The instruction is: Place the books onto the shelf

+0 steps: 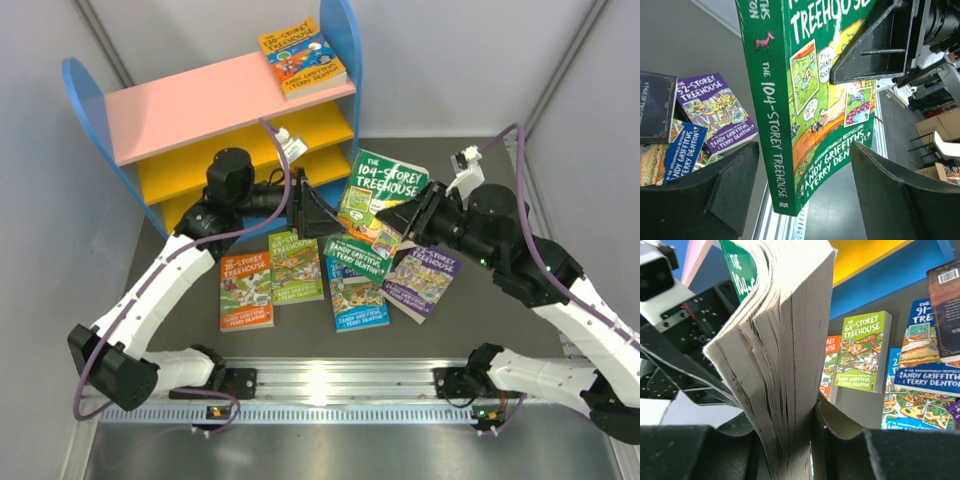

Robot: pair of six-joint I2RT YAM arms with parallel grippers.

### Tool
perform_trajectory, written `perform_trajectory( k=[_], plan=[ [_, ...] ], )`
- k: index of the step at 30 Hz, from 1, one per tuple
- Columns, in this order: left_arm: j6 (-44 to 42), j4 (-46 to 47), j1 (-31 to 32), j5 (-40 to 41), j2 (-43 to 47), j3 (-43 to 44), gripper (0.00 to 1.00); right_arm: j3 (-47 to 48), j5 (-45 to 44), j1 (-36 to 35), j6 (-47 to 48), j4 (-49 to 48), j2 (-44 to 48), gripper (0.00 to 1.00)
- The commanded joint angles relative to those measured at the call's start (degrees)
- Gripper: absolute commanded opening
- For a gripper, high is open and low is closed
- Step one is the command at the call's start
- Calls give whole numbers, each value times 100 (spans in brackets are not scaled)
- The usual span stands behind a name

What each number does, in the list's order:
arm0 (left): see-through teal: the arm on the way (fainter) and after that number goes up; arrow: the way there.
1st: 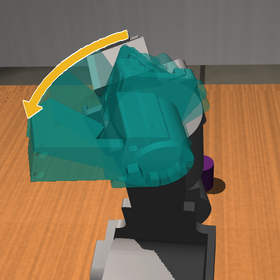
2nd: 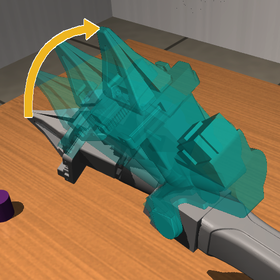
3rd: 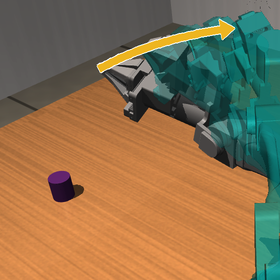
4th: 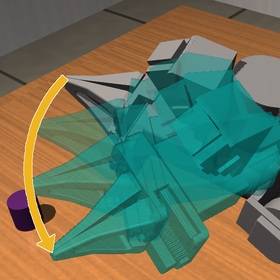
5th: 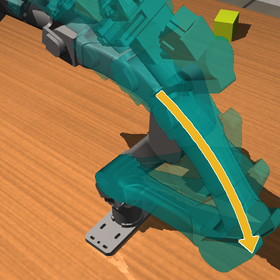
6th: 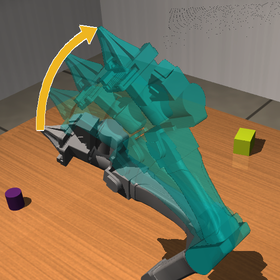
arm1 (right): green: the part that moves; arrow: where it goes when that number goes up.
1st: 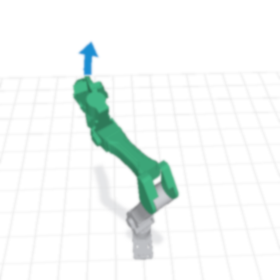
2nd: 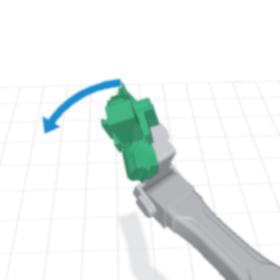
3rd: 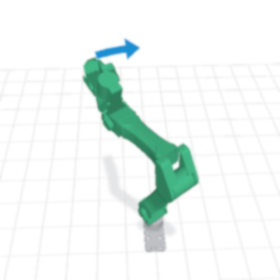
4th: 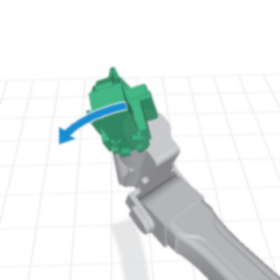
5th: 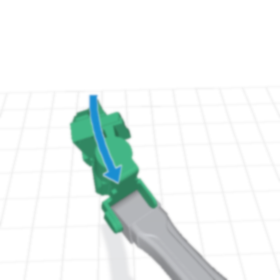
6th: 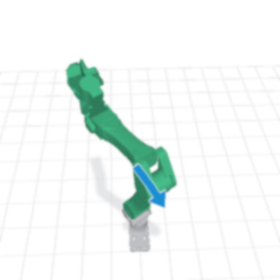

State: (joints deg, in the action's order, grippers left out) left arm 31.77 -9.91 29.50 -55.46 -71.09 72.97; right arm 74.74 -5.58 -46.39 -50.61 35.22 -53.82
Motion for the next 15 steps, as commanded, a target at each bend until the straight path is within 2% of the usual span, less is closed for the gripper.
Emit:
perform_trajectory(
  k=[1, 4, 5, 8, 9, 10, 11, 12, 13, 14, 15],
  plan=[
    [-109, 376, 161, -44, 25, -46, 77, 243, 154, -37, -186, -929, 47, 0],
    [-118, 367, 285, 88, -27, 50, 69, 138, 189, -28, -274, -1070, 91, 0],
    [-127, 367, 311, 140, -36, 77, 63, 129, 207, -28, -300, -1087, 109, 0],
    [-101, 367, 355, 176, -80, 217, 28, 32, 198, -28, -318, -1105, 153, 0],
    [-92, 358, 355, 220, -89, 261, 1, -12, 198, -10, -327, -1105, 161, 0],
    [-92, 315, 355, 281, -98, 375, 0, -38, 198, -19, -335, -1114, 170, 0],
    [-188, 106, 355, 386, -107, 472, 0, -56, 181, -10, -353, -1114, 188, 4],
    [-267, -79, 355, 596, -124, 594, 0, -108, 163, -10, -362, -1105, 205, 12],
    [-363, -299, 355, 755, -211, 935, 0, -126, 93, -10, -379, -1105, 223, 26],
    [-634, -570, 346, 930, -282, 1165, 0, -161, 14, -10, -432, -1062, 267, 81],
    [-767, -1095, 329, 1193, -361, 1393, 0, -188, -73, -10, -476, -913, 293, 100]
  ],
)
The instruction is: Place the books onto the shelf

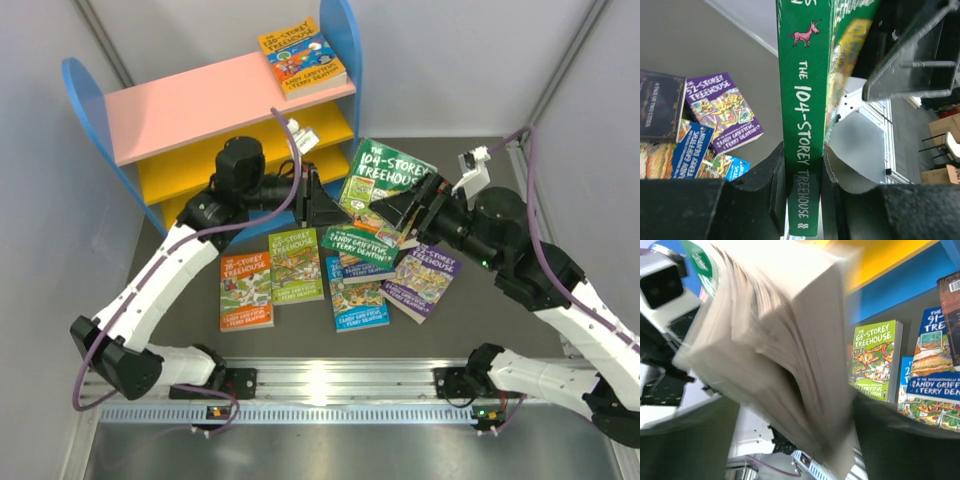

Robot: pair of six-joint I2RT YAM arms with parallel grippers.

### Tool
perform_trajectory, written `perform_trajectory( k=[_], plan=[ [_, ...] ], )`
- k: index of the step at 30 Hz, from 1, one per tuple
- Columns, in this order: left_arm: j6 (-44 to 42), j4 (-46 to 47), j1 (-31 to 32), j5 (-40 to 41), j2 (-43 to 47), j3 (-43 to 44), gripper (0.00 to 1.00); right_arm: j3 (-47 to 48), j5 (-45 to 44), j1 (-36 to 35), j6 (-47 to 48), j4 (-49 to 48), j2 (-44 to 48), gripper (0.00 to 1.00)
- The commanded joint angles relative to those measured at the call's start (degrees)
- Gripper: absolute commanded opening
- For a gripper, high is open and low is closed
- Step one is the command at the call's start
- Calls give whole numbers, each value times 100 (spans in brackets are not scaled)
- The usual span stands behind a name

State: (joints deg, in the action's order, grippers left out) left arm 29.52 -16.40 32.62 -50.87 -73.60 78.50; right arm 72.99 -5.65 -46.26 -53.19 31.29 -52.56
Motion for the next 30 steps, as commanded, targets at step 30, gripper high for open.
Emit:
perform_trajectory(
  k=[30],
  plan=[
    [3482, 2038, -2594, 1335, -3863, 5465, 0, -1481, -551, 12, -1018, 413, 1476, 100]
  ],
)
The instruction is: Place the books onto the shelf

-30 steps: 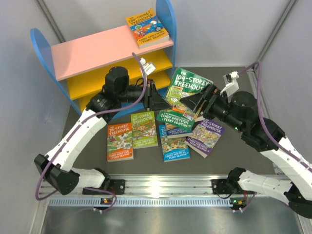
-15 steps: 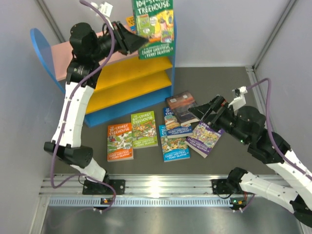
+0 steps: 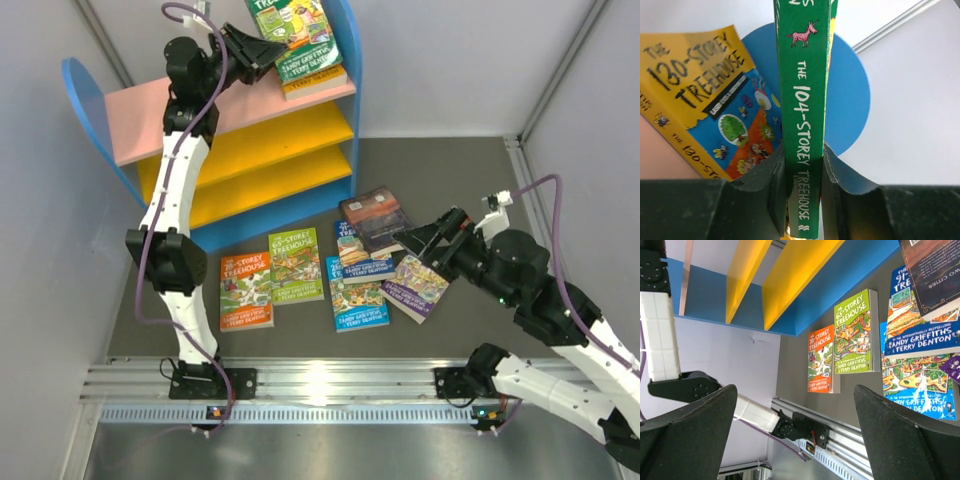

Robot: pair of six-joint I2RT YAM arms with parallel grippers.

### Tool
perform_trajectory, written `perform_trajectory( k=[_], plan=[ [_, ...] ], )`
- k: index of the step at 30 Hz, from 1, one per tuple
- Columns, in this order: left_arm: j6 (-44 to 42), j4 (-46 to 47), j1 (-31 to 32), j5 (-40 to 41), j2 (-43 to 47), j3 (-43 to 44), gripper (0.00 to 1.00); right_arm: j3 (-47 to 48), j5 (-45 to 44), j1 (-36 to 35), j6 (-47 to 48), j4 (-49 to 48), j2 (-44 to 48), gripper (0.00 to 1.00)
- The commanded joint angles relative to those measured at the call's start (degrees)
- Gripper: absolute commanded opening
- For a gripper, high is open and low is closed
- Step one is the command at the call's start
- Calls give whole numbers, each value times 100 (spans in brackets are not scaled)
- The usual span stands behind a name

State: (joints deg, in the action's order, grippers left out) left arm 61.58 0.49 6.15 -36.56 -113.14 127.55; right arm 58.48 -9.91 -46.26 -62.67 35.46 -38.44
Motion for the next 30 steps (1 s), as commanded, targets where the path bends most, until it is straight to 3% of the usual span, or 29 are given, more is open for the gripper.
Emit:
perform_trajectory(
  k=[1, 14, 17, 18, 19, 26, 30],
  plan=[
    [319, 312, 53, -150, 56, 596, 0, -47, -134, 20, -69, 4, 64, 100],
    [487, -821, 35, -696, -314, 1018, 0, -135, -99, 12, -87, -13, -138, 100],
    [267, -963, 35, -572, -296, 1009, 24, -179, -116, 12, -105, -31, -129, 100],
    [232, -972, 26, -572, -305, 1009, 37, -188, -108, 12, -122, -39, -120, 100],
    [188, -1007, 18, -546, -314, 1044, 98, -214, -107, 12, -131, -48, -112, 100],
    [-822, -2087, 18, 42, -297, 1510, 99, -337, -116, 12, -210, -110, -50, 100],
    [-1848, -2518, 26, 544, -77, 1492, 99, -390, -108, 3, -245, -110, -41, 100]
  ],
)
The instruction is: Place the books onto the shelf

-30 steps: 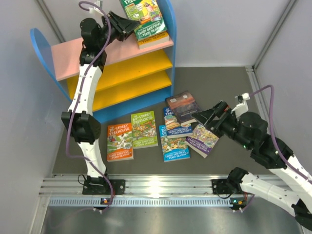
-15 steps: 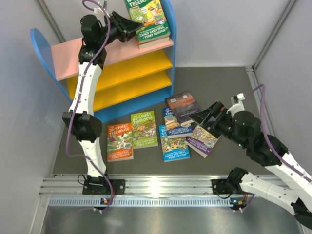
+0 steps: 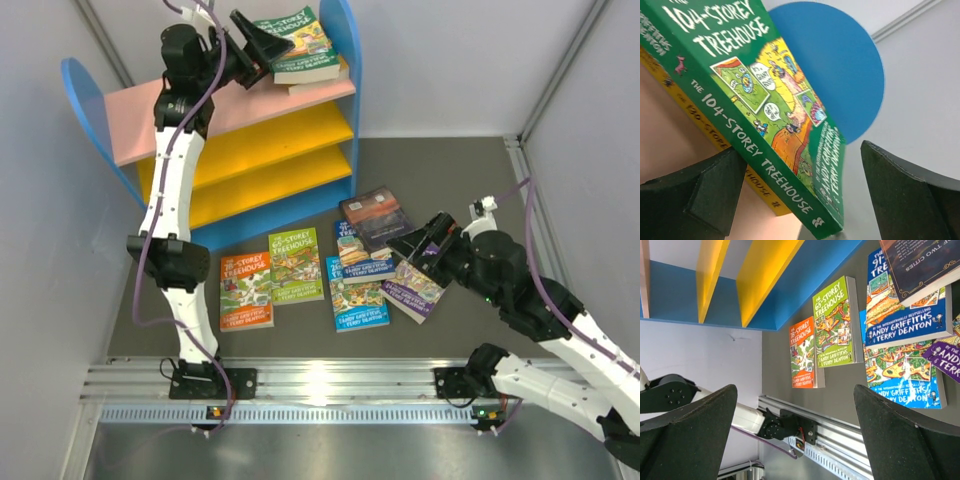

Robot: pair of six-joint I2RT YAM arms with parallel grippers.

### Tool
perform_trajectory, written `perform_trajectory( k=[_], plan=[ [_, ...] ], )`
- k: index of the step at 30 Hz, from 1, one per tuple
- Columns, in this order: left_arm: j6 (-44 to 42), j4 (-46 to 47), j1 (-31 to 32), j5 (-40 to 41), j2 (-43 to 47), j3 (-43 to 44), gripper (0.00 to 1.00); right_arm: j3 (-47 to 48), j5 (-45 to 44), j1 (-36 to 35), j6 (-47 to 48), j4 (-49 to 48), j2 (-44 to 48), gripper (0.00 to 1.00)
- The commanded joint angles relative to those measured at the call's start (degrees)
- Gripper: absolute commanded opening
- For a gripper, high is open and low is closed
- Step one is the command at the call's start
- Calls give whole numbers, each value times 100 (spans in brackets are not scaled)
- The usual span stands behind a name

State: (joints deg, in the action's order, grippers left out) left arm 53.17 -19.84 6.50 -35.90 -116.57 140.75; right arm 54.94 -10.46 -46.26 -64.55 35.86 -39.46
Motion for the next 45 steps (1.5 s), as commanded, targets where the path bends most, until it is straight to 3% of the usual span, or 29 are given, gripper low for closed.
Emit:
perform_trajectory(
  k=[1, 3, 7, 8, 15, 24, 29, 31, 34, 38, 42, 45],
  plan=[
    [-1228, -565, 44, 670, 310, 172, 99, -62, -53, 12, -57, -167, 53, 100],
    [-2041, -705, 149, 1004, 477, 181, 99, -106, -27, 3, -92, -167, 35, 100],
    [-4021, -1224, 1025, 3170, 820, 207, 99, -159, 44, 12, -119, -307, -52, 100],
    [-4381, -1242, 1124, 3368, 838, 216, 99, -176, 70, 12, -136, -325, -79, 100],
    [-4903, -1435, 1573, 4993, 794, 322, 99, -141, 246, 12, -136, -430, -316, 100],
    [-5114, -1400, 1749, 6006, 601, 445, 99, -238, 325, 12, -171, -448, -308, 100],
    [-4975, -1453, 1793, 6885, 960, 462, 99, -273, 343, 12, -84, -457, -343, 100],
    [-4878, -1375, 1845, 6947, 1493, 279, 99, -238, 299, 12, -5, -439, -422, 100],
    [-4579, -900, 1863, 6886, 2398, -809, 99, -124, 211, 21, 48, -308, -623, 100],
    [-4245, -1092, 1872, 6465, 3034, -1822, 99, 8, 79, 134, -144, 245, -1159, 100],
    [-4025, -1575, 1872, 6061, 3631, -2647, 99, -149, 394, 670, -163, 256, -1896, 100],
    [-3849, -1637, 1872, 5841, 4317, -3491, 99, -430, 911, 1267, -75, -374, -2152, 100]
  ],
)
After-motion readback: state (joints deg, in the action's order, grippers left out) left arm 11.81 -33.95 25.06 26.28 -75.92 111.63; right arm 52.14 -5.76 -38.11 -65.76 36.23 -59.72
